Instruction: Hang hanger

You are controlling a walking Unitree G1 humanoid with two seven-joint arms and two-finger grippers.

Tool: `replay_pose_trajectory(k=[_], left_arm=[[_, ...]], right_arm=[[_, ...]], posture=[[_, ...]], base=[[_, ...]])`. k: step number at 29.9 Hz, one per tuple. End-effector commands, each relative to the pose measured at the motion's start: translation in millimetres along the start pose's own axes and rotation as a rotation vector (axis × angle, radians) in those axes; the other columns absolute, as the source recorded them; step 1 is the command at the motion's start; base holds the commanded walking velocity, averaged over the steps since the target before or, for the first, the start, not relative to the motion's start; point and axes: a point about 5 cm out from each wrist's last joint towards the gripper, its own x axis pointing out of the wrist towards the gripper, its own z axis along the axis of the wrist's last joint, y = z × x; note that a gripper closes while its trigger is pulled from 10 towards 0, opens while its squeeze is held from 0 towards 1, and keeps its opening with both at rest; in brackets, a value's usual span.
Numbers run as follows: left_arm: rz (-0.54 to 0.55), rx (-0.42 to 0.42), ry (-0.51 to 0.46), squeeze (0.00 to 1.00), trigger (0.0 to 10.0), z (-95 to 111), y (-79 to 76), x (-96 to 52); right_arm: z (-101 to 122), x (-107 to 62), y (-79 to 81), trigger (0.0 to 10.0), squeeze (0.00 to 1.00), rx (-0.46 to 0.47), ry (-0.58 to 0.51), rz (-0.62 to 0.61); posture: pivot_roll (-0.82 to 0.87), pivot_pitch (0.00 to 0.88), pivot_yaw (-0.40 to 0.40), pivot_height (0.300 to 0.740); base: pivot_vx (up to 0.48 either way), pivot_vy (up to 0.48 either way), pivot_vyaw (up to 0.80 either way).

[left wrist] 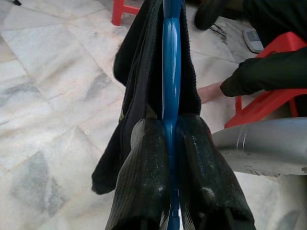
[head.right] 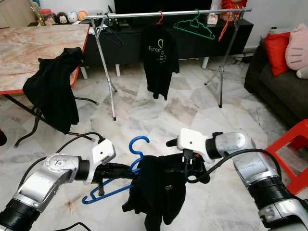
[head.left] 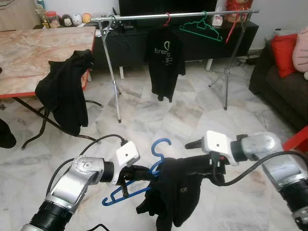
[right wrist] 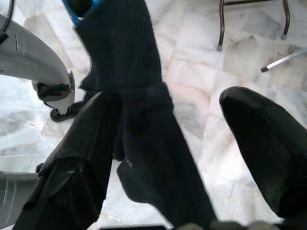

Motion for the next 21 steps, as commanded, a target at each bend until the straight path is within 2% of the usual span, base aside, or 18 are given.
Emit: replay_pose_trajectory(k=[1, 9, 21], left_arm=[[-0.026, 0.046, -0.051, 0.00, 10.0, 16, -0.1, -1.8], [-0.040, 0.053, -0.062, 0.00, 10.0, 22, -0.7, 0.6], [-0.030, 0.061, -0.059, 0.00, 10.0, 24, 2.1, 0.0]], right_arm=[[4, 4.2, -2.6, 10.0, 0.00, -0.031, 0.004, -0.001], [12, 23.1, 8.5, 10.0, 0.00, -0.042, -0.045, 0.101], [4, 27.1, 6.7, 10.0, 0.00, -0.052, 0.007, 0.121]], posture=[[-0.07, 0.013, -0.031, 0.740], [-0.06, 0.028, -0.035, 0.740], [-0.06, 0.038, -0.039, 0.740]], base=[[0.000, 0.000, 0.00], [0.000, 0.000, 0.00], [0.000, 0.000, 0.00]])
